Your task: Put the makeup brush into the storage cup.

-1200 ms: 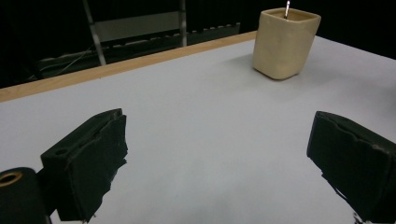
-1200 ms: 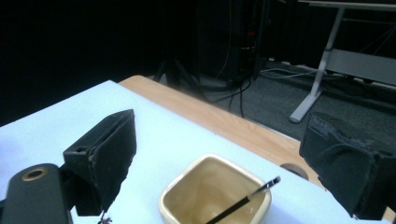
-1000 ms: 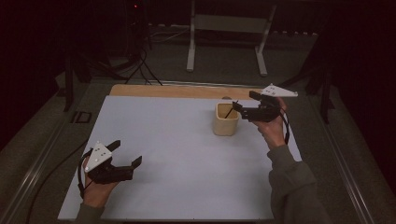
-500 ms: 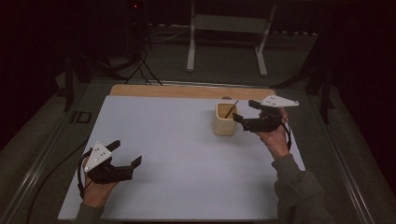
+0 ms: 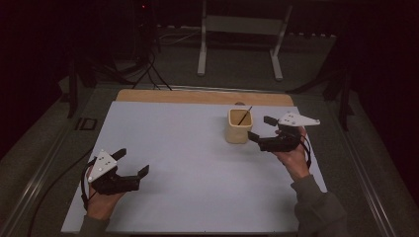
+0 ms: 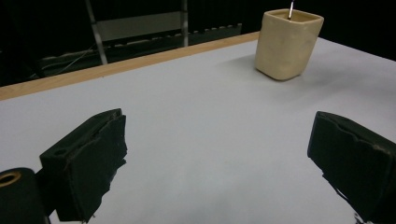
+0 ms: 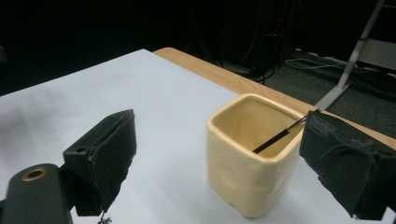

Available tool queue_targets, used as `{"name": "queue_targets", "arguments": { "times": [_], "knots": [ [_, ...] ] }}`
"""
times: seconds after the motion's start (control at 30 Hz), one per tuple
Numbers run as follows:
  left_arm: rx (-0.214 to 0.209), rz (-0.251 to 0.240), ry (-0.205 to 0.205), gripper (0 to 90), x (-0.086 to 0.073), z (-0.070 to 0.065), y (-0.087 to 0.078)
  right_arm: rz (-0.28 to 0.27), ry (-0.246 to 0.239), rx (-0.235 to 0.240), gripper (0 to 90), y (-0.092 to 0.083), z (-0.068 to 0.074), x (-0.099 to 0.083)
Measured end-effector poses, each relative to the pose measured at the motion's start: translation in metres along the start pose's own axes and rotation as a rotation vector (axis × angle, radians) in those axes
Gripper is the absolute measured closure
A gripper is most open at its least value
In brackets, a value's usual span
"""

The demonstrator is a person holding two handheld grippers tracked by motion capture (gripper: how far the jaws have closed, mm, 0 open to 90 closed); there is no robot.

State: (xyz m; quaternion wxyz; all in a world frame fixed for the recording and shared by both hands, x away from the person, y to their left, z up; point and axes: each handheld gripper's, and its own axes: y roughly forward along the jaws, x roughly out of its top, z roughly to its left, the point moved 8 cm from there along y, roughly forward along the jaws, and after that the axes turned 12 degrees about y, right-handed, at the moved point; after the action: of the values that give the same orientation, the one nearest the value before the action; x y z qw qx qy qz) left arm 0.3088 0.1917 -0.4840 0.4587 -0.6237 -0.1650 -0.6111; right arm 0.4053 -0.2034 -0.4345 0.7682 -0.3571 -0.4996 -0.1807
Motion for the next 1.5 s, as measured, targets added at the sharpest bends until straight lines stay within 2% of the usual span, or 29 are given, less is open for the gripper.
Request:
{"name": "queue_targets", "arguments": {
  "times": [0.3, 0.67, 0.9, 1.1, 1.33, 1.5],
  "knots": [
    [0.006, -0.004, -0.007, 5.1, 0.0, 0.002, -0.002, 0.007, 0.008, 0.025, 10.9, -0.012, 0.007, -0.021],
    [0.011, -0.004, -0.01, 5.0, -0.001, 0.004, -0.005, 0.0, 0.004, 0.02, 11.0, -0.029, 0.012, -0.049],
    [0.012, -0.001, -0.009, 5.0, -0.003, 0.004, -0.006, 0.001, 0.005, 0.021, 11.0, -0.039, 0.012, -0.068],
    [0.011, 0.005, -0.006, 4.9, -0.005, 0.003, -0.007, -0.006, 0.029, 0.022, 11.0, -0.047, 0.011, -0.085],
    [0.018, 0.005, -0.01, 4.9, -0.006, 0.006, -0.009, -0.021, 0.051, 0.005, 11.1, -0.055, 0.007, -0.096],
    [0.021, 0.009, -0.009, 4.9, -0.009, 0.007, -0.011, -0.027, 0.046, -0.007, 11.1, -0.062, 0.006, -0.102]
  ]
}}
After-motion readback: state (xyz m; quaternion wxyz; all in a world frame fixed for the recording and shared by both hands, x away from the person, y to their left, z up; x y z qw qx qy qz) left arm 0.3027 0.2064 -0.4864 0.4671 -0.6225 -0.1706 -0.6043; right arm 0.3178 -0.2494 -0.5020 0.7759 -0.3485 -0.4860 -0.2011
